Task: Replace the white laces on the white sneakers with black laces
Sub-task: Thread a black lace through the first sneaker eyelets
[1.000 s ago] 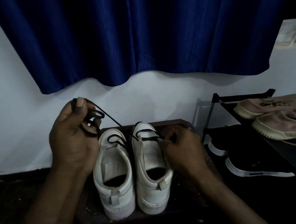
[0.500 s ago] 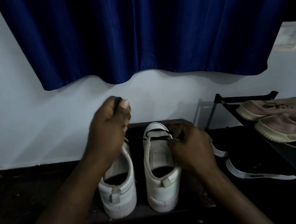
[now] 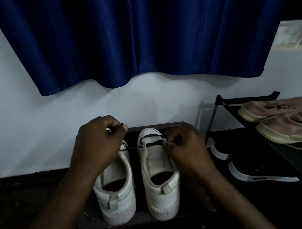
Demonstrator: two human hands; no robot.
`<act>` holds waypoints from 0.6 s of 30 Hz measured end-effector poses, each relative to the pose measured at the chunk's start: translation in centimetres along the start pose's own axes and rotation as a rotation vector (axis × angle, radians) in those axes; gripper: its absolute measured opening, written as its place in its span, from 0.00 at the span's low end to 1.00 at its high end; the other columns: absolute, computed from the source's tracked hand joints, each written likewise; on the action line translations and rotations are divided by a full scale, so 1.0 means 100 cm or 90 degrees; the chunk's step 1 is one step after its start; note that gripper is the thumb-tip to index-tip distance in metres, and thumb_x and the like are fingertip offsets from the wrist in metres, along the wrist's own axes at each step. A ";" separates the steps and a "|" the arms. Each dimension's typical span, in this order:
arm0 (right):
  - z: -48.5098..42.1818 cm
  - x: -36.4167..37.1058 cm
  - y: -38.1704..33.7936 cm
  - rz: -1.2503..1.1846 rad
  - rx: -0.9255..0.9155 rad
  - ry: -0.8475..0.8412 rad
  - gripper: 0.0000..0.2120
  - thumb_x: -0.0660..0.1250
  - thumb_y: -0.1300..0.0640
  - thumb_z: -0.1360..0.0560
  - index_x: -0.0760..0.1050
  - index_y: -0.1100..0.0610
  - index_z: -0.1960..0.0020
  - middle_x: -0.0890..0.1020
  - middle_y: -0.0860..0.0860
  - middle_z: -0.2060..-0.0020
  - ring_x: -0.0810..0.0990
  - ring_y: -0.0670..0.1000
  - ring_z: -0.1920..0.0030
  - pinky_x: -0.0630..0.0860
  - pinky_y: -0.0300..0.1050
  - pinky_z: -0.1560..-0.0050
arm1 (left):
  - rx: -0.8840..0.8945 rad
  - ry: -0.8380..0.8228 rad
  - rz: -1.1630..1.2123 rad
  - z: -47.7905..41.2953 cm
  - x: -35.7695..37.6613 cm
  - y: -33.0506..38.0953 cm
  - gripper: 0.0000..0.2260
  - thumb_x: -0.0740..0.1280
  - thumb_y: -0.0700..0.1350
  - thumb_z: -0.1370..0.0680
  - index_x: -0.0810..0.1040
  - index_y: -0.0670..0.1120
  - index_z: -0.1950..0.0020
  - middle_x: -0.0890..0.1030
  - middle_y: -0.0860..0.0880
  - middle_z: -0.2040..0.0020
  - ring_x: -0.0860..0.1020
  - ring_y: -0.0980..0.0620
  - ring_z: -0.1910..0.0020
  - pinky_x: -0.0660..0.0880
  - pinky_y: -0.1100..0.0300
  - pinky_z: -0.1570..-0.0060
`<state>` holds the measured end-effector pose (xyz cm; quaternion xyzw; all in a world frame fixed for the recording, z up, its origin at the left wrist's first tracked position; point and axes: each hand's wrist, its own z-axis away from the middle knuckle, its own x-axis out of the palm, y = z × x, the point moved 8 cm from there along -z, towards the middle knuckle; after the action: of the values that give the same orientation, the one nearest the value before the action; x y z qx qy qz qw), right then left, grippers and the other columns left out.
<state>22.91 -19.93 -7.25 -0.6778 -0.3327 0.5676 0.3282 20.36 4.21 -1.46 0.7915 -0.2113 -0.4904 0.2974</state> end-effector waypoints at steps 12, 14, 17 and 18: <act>-0.001 0.011 0.014 -0.149 0.031 -0.058 0.05 0.74 0.57 0.30 0.79 0.53 0.57 0.81 0.45 0.70 0.75 0.40 0.71 0.70 0.36 0.69 | 0.066 0.018 -0.224 0.002 0.019 0.030 0.14 0.69 0.47 0.25 0.76 0.57 0.40 0.80 0.54 0.43 0.72 0.44 0.39 0.67 0.44 0.41; 0.000 0.011 0.013 -0.153 0.025 -0.058 0.05 0.74 0.57 0.30 0.79 0.53 0.57 0.82 0.46 0.69 0.75 0.40 0.71 0.69 0.34 0.70 | 0.079 -0.035 -0.255 0.002 0.035 0.037 0.07 0.67 0.52 0.22 0.80 0.57 0.46 0.83 0.56 0.51 0.75 0.47 0.42 0.66 0.46 0.39; 0.001 0.012 0.012 -0.166 0.016 -0.067 0.05 0.74 0.57 0.30 0.79 0.53 0.56 0.82 0.47 0.68 0.76 0.42 0.70 0.71 0.37 0.68 | 0.016 -0.147 -0.277 -0.002 0.058 0.033 0.09 0.66 0.60 0.21 0.82 0.58 0.51 0.85 0.57 0.54 0.79 0.50 0.44 0.68 0.48 0.38; 0.001 0.012 0.012 -0.168 0.012 -0.068 0.06 0.74 0.56 0.31 0.78 0.52 0.56 0.82 0.46 0.68 0.76 0.42 0.69 0.72 0.38 0.68 | -0.001 -0.168 -0.278 -0.004 0.062 0.032 0.09 0.67 0.60 0.21 0.82 0.57 0.53 0.85 0.57 0.54 0.80 0.50 0.44 0.68 0.49 0.39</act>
<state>23.03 -19.56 -8.91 -0.5942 -0.4303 0.5577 0.3881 23.29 -1.95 -3.19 0.7474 -0.0716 -0.6420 0.1552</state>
